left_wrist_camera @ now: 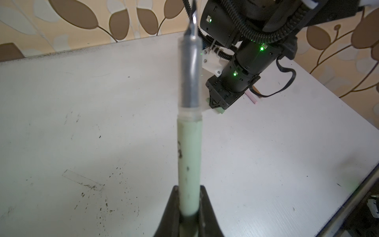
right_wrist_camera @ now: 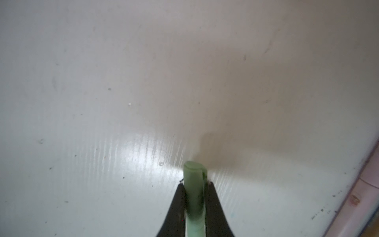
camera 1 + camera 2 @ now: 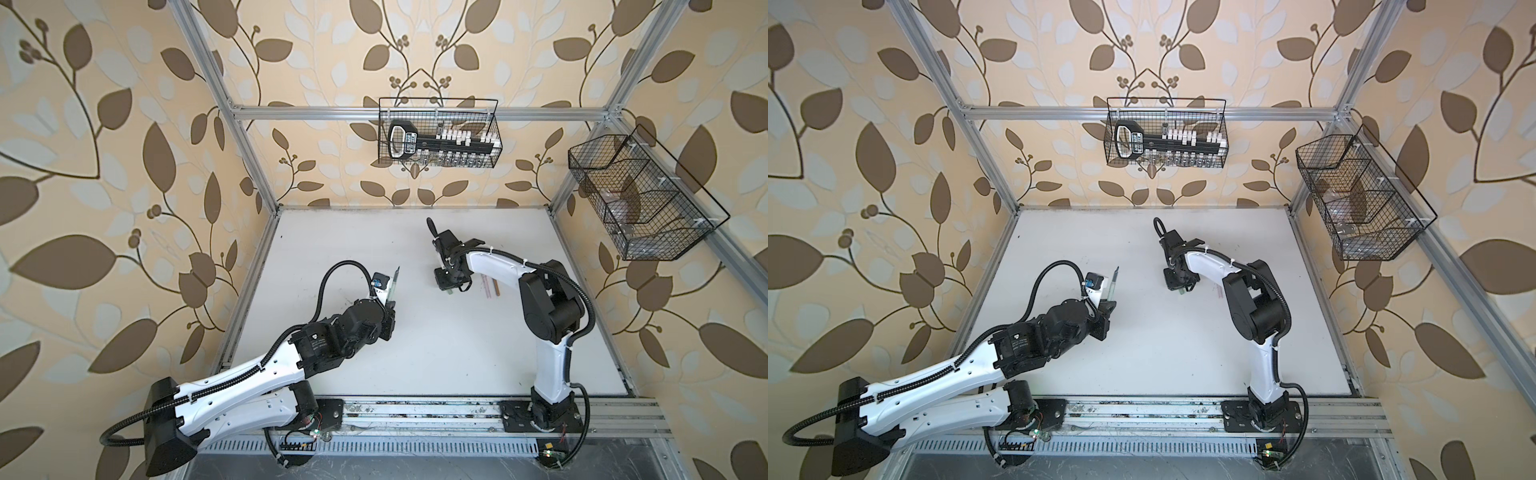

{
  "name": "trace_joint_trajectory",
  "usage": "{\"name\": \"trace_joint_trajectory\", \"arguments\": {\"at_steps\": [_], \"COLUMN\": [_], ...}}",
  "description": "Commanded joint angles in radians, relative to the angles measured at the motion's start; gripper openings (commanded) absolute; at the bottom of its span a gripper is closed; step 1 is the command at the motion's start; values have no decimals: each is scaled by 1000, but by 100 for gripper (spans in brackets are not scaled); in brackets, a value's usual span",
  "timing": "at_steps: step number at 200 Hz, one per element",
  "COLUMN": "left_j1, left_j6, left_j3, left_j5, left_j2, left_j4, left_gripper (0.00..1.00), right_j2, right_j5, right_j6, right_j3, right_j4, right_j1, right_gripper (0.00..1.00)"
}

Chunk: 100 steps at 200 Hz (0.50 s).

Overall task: Insert the pens into the pen caps
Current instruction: 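Lift the green cap with the right gripper toward the upright pen in the left gripper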

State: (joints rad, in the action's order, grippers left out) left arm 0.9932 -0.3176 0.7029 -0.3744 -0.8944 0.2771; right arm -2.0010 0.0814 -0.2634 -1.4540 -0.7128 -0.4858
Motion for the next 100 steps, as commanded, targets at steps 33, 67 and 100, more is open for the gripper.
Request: {"name": "trace_joint_trajectory", "arguments": {"at_steps": [33,67,100], "left_j1": [-11,-11,-11], "left_j6": [36,59,67], "left_j3": [-12,-10,-3], "left_j5": [84,113,163], "left_j2": [-29,-38,-30], "left_j4": [-96,-131,-142], "left_gripper": [8,7,6], "right_j2": [226,395,529], "right_j5": [-215,-383,-539], "right_j6": [-3,-66,-156], "right_j3": [135,267,381], "right_j4": [126,270,447], "right_j1": [23,47,62], "right_gripper": [9,8,5]}}
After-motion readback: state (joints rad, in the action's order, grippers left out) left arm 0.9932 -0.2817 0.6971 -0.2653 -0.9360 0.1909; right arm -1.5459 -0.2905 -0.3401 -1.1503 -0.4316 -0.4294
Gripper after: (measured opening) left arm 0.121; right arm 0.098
